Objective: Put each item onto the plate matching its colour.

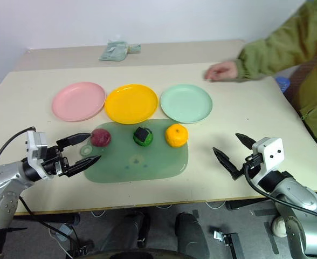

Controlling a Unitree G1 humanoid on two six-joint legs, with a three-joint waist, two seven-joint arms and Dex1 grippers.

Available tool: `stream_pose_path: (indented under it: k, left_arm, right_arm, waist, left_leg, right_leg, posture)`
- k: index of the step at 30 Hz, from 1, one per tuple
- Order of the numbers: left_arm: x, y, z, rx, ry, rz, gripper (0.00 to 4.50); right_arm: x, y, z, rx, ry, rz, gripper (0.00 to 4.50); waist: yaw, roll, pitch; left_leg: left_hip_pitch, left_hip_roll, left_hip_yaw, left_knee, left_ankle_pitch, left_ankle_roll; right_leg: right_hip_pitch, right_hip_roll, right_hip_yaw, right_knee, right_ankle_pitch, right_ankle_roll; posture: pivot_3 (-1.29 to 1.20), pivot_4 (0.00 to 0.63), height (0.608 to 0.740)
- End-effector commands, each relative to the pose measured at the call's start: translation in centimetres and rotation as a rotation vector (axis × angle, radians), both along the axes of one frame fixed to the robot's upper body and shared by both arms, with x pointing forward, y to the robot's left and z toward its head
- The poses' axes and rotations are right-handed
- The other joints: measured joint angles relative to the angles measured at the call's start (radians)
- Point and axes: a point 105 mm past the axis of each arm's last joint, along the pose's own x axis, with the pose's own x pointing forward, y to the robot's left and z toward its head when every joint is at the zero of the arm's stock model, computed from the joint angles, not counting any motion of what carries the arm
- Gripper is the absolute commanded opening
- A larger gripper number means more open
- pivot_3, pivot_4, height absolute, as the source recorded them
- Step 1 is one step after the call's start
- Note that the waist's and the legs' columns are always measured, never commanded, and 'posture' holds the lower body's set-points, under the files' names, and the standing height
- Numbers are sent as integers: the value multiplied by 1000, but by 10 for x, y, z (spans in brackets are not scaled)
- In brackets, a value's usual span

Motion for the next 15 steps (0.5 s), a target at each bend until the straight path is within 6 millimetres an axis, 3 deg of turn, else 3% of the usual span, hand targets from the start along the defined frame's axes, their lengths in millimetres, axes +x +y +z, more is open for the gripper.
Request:
stream_pose_path:
  k: [1, 15]
  left_arm:
    - [-2, -1, 7, 16, -24, -6, 4500]
    - [6, -2, 11, -10, -73, 51, 4500]
  right_arm:
    - [-2, 0, 10, -13, -47, -4, 4432]
    - [6, 14, 23, -11, -70, 14, 4432]
  waist:
    - [0, 0, 0]
    - [1, 0, 0]
  left_leg:
    - [0, 0, 0, 0, 0, 0]
    - [4, 0, 0, 0, 0, 0]
  right_leg:
    - [0, 0, 0, 0, 0, 0]
    - [3, 0, 0, 0, 0, 0]
  posture:
    - [0, 150, 740]
    - [0, 150, 740]
